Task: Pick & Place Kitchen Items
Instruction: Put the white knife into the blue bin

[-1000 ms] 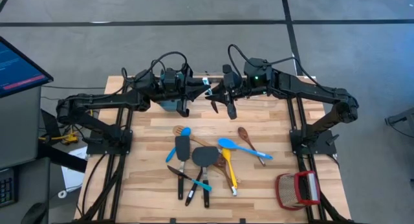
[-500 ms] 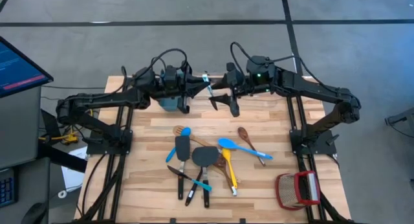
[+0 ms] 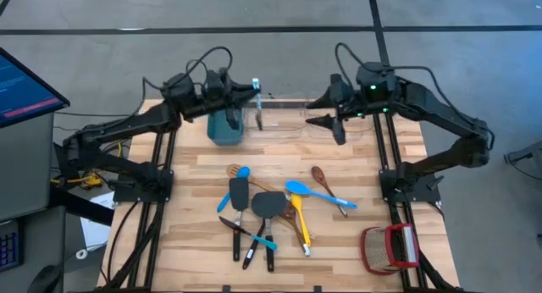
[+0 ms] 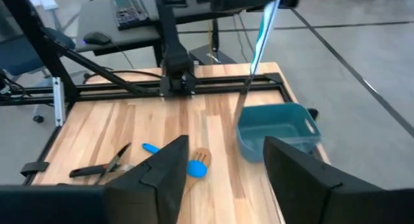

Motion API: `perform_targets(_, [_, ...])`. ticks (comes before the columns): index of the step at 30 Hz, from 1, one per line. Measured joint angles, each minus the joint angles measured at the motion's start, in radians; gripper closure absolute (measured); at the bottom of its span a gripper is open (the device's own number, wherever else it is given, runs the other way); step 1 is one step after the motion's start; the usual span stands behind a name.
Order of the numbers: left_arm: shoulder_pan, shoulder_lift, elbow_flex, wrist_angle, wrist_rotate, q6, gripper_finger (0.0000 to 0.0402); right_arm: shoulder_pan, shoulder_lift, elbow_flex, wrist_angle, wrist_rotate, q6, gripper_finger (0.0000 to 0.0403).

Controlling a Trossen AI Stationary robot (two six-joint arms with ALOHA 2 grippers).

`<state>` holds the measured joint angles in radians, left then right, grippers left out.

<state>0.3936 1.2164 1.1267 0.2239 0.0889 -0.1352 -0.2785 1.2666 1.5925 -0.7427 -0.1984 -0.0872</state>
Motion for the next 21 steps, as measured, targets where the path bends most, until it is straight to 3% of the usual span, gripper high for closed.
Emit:
perform_targets(11, [0.242,-0.062,0.000,-0.316,-0.089,-0.028,0.0397,-0.012,-0.026,0.000,-0.047,0.020,0.000,0.0294])
perform_targets(21, [0.358,0.071,0.000,-0.409,-0.099,-0.028,0.0396,-0.012,0.043,0.000,-0.101,0.020,0.000,0.0305])
